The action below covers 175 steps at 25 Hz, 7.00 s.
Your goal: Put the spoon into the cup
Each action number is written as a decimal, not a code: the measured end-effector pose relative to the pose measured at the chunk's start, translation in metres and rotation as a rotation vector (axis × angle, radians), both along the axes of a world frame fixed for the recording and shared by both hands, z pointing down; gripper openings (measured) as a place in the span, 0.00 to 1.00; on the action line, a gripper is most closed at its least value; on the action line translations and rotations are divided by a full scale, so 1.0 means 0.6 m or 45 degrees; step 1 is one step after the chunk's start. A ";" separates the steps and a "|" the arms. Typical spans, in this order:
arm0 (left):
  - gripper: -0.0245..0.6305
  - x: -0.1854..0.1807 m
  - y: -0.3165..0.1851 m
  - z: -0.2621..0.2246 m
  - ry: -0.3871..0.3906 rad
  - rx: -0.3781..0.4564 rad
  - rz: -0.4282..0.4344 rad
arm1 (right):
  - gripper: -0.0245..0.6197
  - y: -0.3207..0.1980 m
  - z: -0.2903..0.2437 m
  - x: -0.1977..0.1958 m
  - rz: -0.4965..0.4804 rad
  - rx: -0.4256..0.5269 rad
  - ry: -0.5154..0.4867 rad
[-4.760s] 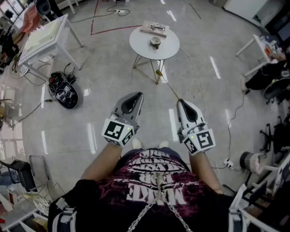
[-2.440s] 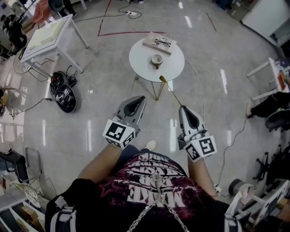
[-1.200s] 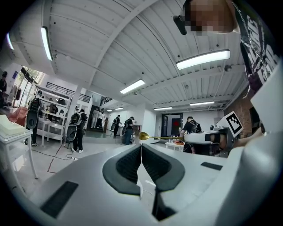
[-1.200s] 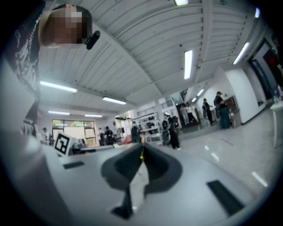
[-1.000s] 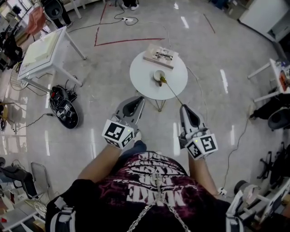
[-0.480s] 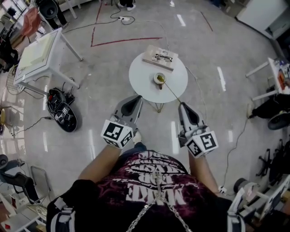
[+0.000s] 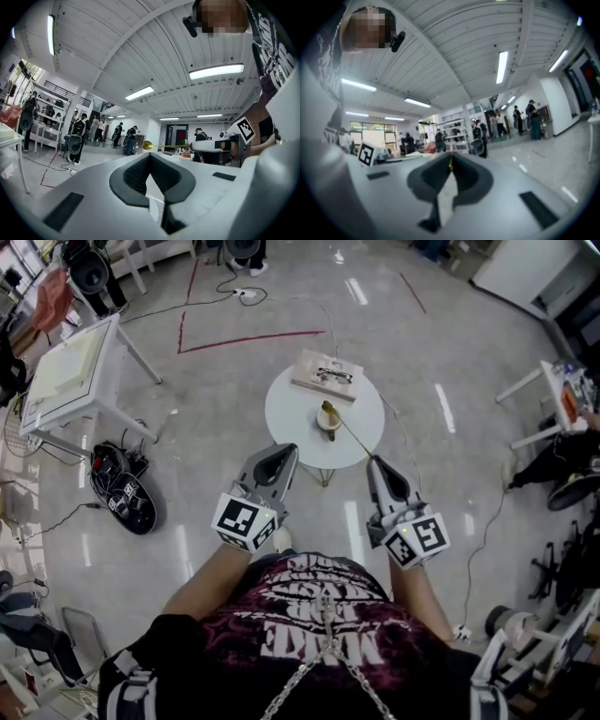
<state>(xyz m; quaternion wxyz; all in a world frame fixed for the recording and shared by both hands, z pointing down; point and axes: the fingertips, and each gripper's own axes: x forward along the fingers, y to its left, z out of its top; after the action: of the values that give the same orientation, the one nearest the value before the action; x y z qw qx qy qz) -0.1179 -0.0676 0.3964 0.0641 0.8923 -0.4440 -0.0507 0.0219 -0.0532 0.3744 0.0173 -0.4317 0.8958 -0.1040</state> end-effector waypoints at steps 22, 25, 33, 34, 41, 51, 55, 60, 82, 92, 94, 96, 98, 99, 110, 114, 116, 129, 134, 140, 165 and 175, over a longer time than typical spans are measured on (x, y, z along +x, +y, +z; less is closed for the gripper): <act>0.08 0.018 -0.051 0.036 -0.004 -0.064 0.090 | 0.09 -0.032 0.024 0.025 0.107 -0.038 0.005; 0.08 0.022 -0.057 0.045 -0.025 -0.086 0.080 | 0.09 -0.046 0.036 0.028 0.091 -0.059 0.000; 0.08 0.050 -0.097 0.074 -0.046 -0.143 0.086 | 0.09 -0.099 0.073 0.050 0.087 -0.134 0.007; 0.08 0.053 -0.103 0.075 -0.047 -0.145 0.084 | 0.09 -0.106 0.073 0.053 0.085 -0.134 0.008; 0.08 0.088 -0.153 0.088 -0.051 -0.166 0.089 | 0.09 -0.160 0.089 0.082 0.086 -0.159 0.026; 0.08 0.140 -0.250 0.098 -0.071 -0.175 0.056 | 0.09 -0.261 0.095 0.125 0.030 -0.146 0.046; 0.08 0.152 -0.294 0.081 -0.086 -0.143 0.012 | 0.09 -0.316 0.081 0.140 -0.014 -0.112 0.027; 0.08 0.140 -0.339 0.061 -0.112 -0.123 -0.105 | 0.09 -0.381 0.060 0.150 -0.091 -0.078 -0.007; 0.08 0.134 -0.368 0.055 -0.194 -0.195 -0.229 | 0.09 -0.417 0.072 0.153 -0.234 -0.099 -0.131; 0.08 0.138 -0.399 0.129 -0.161 -0.273 -0.161 | 0.09 -0.424 0.148 0.147 -0.174 -0.213 -0.071; 0.08 0.138 -0.404 0.151 -0.139 -0.293 -0.153 | 0.09 -0.425 0.166 0.140 -0.175 -0.245 -0.031; 0.08 0.140 -0.404 0.180 -0.115 -0.333 -0.140 | 0.09 -0.421 0.188 0.134 -0.174 -0.291 0.015; 0.08 0.133 -0.408 0.210 -0.107 -0.373 -0.131 | 0.09 -0.422 0.212 0.122 -0.171 -0.330 0.047; 0.08 0.131 -0.408 0.226 -0.104 -0.395 -0.128 | 0.09 -0.422 0.226 0.118 -0.169 -0.352 0.065; 0.08 0.111 -0.401 0.400 -0.075 -0.624 -0.155 | 0.09 -0.411 0.423 0.092 -0.214 -0.608 0.236; 0.08 0.097 -0.400 0.456 -0.082 -0.700 -0.205 | 0.09 -0.399 0.503 0.082 -0.244 -0.748 0.255; 0.08 0.090 -0.398 0.480 -0.087 -0.734 -0.224 | 0.09 -0.395 0.543 0.081 -0.248 -0.807 0.277; 0.08 0.067 -0.401 0.541 -0.124 -0.832 -0.264 | 0.09 -0.390 0.690 0.069 -0.313 -0.987 0.498; 0.08 0.070 -0.414 0.539 -0.135 -0.823 -0.245 | 0.10 -0.390 0.700 0.054 -0.355 -1.019 0.502; 0.08 0.060 -0.421 0.527 -0.163 -0.808 -0.226 | 0.28 -0.390 0.678 0.036 -0.395 -0.964 0.477; 0.08 0.034 -0.423 0.181 -0.102 -0.298 -0.267 | 0.34 -0.436 0.281 0.078 -0.321 -0.370 0.300; 0.08 0.092 -0.395 0.038 -0.063 -0.040 -0.259 | 0.14 -0.425 0.101 0.115 -0.204 -0.042 0.261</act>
<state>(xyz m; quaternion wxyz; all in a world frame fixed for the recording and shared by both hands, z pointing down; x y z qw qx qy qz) -0.0628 -0.3046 0.4189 0.0616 0.8425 -0.5344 -0.0278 0.0911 -0.3082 0.4349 -0.0901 -0.3672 0.9227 -0.0752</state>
